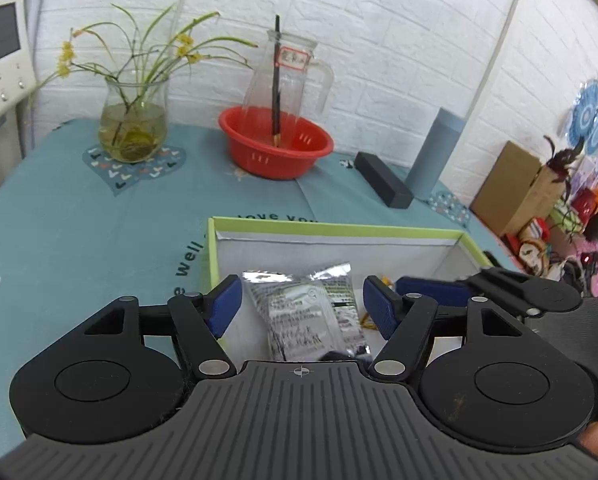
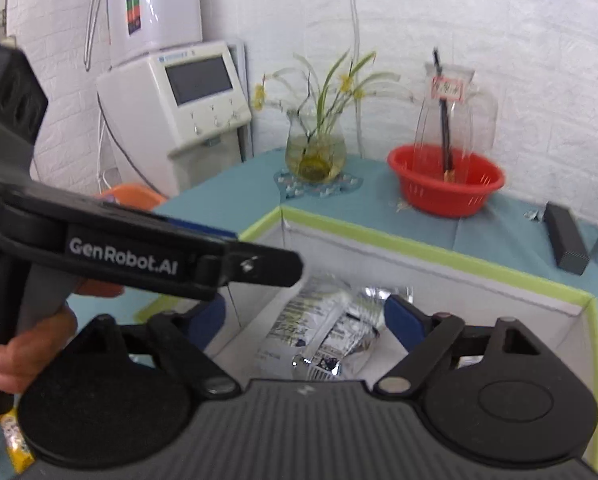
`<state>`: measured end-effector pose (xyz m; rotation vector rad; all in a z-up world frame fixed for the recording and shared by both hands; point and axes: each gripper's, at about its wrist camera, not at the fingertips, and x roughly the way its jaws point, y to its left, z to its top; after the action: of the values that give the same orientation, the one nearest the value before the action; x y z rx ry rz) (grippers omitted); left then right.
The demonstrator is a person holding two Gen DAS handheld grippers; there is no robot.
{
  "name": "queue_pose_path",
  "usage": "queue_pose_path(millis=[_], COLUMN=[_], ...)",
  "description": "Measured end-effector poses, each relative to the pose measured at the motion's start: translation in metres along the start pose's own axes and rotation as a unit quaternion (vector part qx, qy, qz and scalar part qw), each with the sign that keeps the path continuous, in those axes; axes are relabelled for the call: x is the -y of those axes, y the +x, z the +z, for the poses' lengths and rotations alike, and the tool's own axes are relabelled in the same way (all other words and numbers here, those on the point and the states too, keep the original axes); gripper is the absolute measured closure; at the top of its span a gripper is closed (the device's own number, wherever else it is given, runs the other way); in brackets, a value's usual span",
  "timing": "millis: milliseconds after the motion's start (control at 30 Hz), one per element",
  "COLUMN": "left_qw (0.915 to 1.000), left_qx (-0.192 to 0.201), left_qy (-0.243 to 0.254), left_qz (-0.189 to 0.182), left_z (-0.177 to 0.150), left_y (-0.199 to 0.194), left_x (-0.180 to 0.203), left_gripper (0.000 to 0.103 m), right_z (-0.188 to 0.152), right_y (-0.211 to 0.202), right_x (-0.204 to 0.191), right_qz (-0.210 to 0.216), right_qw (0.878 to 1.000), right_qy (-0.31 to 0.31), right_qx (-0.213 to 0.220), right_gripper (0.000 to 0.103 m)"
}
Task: Organize snacks
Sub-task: 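Carry the silver foil bag into the green box and release it, then grasp the clear bread-stick packet with the left gripper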
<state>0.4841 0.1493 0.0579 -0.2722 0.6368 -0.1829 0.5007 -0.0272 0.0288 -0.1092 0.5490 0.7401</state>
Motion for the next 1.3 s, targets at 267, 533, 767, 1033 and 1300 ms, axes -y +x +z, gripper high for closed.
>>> queue_pose_path(millis=[267,533,767,1033,1300], left_qw=[0.9977,0.9960,0.9951,0.9935,0.9831], left_qx=[0.055,0.052,-0.018,-0.049,-0.112], left_qy=[-0.001,-0.022,-0.072,-0.077,-0.094], left_qz=[-0.040,-0.070,-0.065,-0.067,-0.111], left_z=[-0.043,-0.144,-0.216,-0.210,-0.219], left_y=[-0.097,-0.158,-0.159,-0.135,-0.115], left_x=[0.036,0.068,0.066,0.066,0.065], left_gripper=[0.035,0.030,0.031,0.032,0.098], right_z=[-0.050,-0.157,-0.204,-0.196,-0.202], right_y=[-0.123,-0.183,-0.192,-0.171,-0.171], right_x=[-0.031,-0.086,-0.118,-0.119,-0.113], right_qz=[-0.009,-0.005,0.000,-0.015,0.007], right_qw=[0.998,0.999,0.998,0.999,0.998], right_qy=[0.004,0.046,0.065,0.052,0.069], right_qx=[0.059,0.026,0.002,-0.003,-0.008], right_gripper=[0.010,0.010,0.010,0.014,0.047])
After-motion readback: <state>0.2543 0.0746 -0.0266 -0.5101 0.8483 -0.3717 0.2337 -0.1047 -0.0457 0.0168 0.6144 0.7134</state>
